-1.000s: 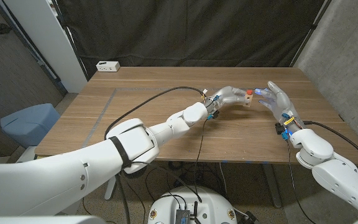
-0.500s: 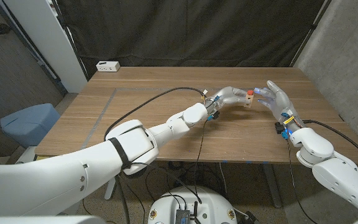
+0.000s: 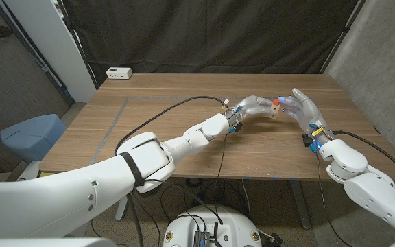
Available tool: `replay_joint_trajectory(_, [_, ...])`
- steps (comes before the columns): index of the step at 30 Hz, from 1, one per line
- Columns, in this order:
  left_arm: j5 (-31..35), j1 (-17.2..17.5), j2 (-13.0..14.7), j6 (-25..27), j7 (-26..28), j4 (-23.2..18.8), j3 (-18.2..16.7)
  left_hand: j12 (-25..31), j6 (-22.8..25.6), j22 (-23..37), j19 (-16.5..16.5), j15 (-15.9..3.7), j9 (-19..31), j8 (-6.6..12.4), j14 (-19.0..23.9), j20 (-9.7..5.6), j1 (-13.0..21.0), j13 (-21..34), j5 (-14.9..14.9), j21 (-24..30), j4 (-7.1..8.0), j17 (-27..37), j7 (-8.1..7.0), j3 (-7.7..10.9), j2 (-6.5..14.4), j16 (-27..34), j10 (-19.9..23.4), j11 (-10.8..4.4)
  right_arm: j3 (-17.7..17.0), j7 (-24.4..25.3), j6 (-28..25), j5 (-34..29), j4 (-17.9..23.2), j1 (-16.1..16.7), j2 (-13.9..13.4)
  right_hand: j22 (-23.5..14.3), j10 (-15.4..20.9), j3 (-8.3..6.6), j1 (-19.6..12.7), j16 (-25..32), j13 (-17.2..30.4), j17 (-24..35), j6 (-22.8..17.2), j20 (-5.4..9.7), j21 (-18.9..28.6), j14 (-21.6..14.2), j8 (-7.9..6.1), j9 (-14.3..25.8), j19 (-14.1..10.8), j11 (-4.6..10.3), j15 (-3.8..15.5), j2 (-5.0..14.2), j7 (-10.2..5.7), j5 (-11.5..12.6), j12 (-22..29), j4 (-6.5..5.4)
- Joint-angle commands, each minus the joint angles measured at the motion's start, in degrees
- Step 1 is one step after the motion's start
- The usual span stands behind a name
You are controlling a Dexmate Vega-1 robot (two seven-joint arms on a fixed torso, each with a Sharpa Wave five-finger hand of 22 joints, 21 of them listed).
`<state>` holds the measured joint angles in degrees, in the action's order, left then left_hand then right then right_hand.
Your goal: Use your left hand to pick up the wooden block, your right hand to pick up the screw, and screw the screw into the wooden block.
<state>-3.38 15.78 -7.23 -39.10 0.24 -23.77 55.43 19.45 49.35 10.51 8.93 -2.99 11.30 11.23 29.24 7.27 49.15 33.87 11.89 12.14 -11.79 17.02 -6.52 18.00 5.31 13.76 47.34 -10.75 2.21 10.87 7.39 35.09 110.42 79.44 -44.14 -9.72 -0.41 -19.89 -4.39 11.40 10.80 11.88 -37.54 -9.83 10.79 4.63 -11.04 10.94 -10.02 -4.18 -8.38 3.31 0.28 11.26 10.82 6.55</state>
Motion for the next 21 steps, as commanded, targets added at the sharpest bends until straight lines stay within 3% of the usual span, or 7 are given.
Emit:
replay_joint_trajectory(1, [0.08,0.08,-0.08,0.17,-0.14,0.01,-0.03,0.15,0.37,0.33,0.1,-3.92,0.29,0.39,-0.2,0.06,-0.17,0.07,0.23,0.13,3.02,0.03,-0.64,3.39,2.11,0.12,-0.2,-0.08,0.06,-0.45,-0.15,0.4,0.03,0.07,-0.32,-0.14,0.34,0.22,0.15,0.24,0.08,0.14,-0.89,-0.02,-0.03,0.35,-0.66,0.0,-0.01,-0.03,-0.03,-0.02,0.01,0.58,0.32,-0.2])
replay_joint_trajectory(21, [0.29,0.8,0.33,-0.15,-0.18,-1.01,-0.32,-0.52,-0.27,0.33,0.03,-3.65,0.27,0.32,-0.62,0.16,0.03,-0.2,0.33,0.12,2.93,-0.18,-0.87,3.69,2.1,0.17,-0.57,-0.06,-0.78,0.01,0.08,0.29,0.86,1.64,-0.34,-0.15,1.47,0.11,0.19,0.54,0.07,0.19,-3.48,-0.05,0.1,-0.09,-1.31,0.0,-0.05,0.78,-0.07,0.27,0.35,0.68,0.7,-0.35])
